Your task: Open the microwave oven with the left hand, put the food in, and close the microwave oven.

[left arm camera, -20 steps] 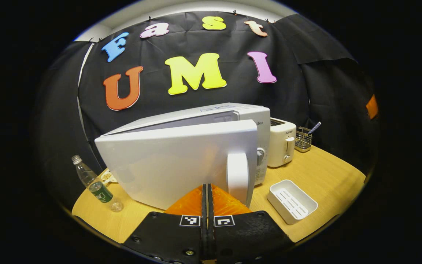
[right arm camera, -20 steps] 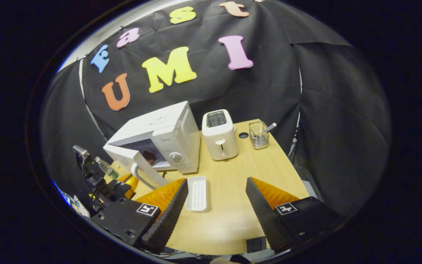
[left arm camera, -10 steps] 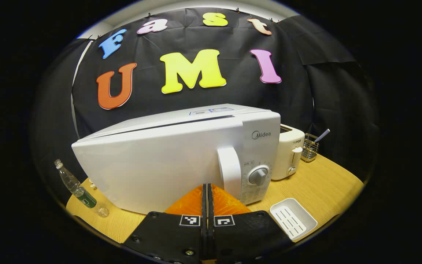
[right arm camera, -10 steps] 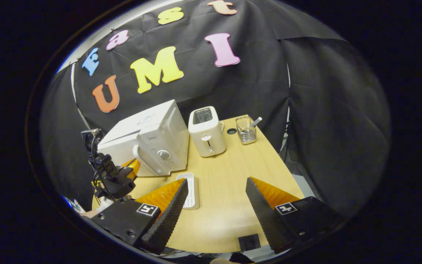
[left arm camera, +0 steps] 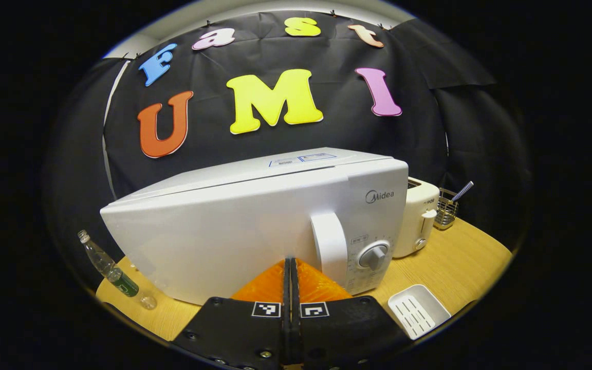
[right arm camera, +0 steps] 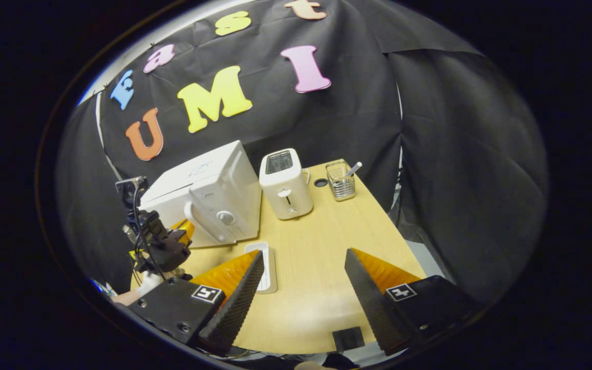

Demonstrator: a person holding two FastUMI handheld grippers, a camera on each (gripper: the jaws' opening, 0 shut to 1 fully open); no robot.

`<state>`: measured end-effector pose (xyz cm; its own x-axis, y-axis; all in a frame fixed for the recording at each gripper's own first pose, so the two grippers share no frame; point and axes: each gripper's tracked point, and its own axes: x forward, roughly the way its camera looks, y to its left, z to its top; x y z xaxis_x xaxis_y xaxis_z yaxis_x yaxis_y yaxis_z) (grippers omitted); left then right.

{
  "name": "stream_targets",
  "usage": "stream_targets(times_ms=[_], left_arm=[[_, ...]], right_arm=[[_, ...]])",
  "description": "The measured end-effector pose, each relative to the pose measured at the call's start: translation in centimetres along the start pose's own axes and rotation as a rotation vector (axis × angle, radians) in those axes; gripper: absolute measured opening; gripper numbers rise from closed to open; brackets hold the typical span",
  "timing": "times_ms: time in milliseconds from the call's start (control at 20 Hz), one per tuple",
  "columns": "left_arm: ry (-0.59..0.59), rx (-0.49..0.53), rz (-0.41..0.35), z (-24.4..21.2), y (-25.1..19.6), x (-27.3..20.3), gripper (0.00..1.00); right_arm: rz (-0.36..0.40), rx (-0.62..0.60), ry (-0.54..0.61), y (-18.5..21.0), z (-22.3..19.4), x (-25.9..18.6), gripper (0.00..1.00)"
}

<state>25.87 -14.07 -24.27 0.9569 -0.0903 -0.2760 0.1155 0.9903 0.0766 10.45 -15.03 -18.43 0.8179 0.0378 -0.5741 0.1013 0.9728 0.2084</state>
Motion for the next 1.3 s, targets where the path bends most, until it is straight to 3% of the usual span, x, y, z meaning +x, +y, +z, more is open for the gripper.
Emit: stream_targets(times_ms=[250, 500, 550, 600, 650, 800, 850, 900, 950, 1000, 1250, 1300], left_arm=[[0.05, -0.052, 0.012, -1.0, -0.1, 0.3, 0.0], [0.071, -0.051, 0.037, -1.0, 0.8, -3.1, 0.0], [0.076, -0.054, 0.048, -0.9, 1.1, -4.4, 0.0], [0.076, -0.056, 0.061, -0.7, 1.6, -5.7, 0.0], [0.077, -0.048, 0.083, -0.5, 2.0, -7.0, 0.03], [0.06, -0.048, 0.084, 0.6, 2.2, -10.1, 0.96], [0.046, -0.038, 0.092, 1.2, 2.2, -11.1, 0.94], [0.044, -0.027, 0.098, 1.6, 2.2, -12.1, 0.94], [0.039, -0.021, 0.102, 2.2, 2.0, -13.0, 0.95], [0.031, -0.025, 0.098, 3.1, 1.5, -13.9, 0.95], [-0.067, -0.046, 0.106, 9.2, 0.1, -18.6, 0.95], [-0.095, -0.04, 0.106, 10.5, -0.2, -19.4, 0.95]], right_arm=[[0.025, -0.012, 0.009, 1.3, -0.1, 0.1, 1.0], [0.041, -0.046, -0.019, 1.5, 0.9, 0.2, 1.0], [0.042, -0.055, -0.029, 1.3, 1.3, 0.3, 0.91], [0.041, -0.063, -0.04, 1.1, 1.7, 0.4, 0.9], [0.043, -0.068, -0.055, 1.0, 2.2, 0.4, 1.0], [0.042, -0.103, -0.093, 0.5, 3.5, 0.9, 1.0], [0.045, -0.115, -0.103, 0.4, 3.8, 1.0, 0.9], [0.05, -0.124, -0.116, 0.3, 4.3, 1.0, 1.0], [0.056, -0.132, -0.131, 0.3, 4.8, 0.9, 0.91], [0.061, -0.144, -0.146, 0.3, 5.3, 1.0, 1.0], [0.102, -0.233, -0.243, 1.2, 8.1, -0.2, 1.0], [0.101, -0.254, -0.271, 1.4, 9.0, -0.8, 0.91]])
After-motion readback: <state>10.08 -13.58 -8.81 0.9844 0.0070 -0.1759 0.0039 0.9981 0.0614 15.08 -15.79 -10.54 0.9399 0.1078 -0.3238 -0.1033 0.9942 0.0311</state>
